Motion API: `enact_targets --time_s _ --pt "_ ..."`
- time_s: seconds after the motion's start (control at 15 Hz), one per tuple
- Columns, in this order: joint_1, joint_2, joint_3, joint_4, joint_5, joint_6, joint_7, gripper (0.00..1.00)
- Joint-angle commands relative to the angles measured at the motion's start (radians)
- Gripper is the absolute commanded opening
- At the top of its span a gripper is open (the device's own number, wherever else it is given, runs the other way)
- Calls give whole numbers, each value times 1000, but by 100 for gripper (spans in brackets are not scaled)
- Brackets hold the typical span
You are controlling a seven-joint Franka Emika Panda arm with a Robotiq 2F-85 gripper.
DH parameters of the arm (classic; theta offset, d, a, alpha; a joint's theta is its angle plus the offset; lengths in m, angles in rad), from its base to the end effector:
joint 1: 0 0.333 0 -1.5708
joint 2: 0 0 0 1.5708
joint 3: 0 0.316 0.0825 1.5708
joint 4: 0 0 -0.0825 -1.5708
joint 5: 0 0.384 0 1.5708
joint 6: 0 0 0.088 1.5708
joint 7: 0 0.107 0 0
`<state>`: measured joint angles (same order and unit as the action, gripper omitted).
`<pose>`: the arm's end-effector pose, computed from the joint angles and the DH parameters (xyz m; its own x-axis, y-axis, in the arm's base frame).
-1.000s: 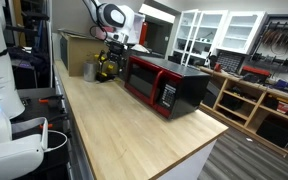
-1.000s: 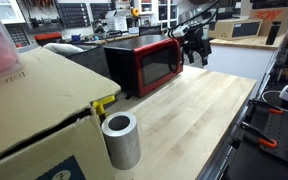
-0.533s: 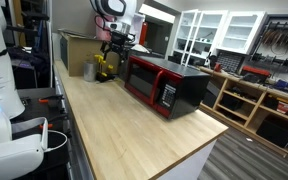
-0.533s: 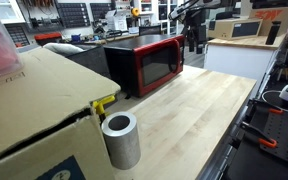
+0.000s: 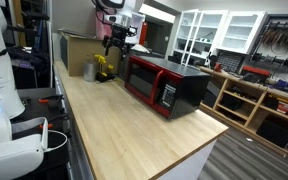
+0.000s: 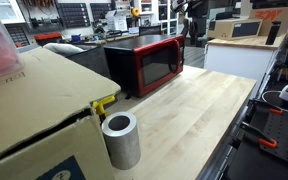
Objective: Close the door of the microwave
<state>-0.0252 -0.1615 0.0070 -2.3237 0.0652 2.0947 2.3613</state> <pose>0.4760 -0.0055 0.3999 -0.7465 -0.6653 0.0113 -0.6621 0.7445 0.0857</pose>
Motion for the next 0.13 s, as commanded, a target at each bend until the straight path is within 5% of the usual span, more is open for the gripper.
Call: enact_targets --time_s 0.0,0.07 --pt "-7 4 6 1 1 -2 -1 100" --pt "-7 4 6 1 1 -2 -1 100"
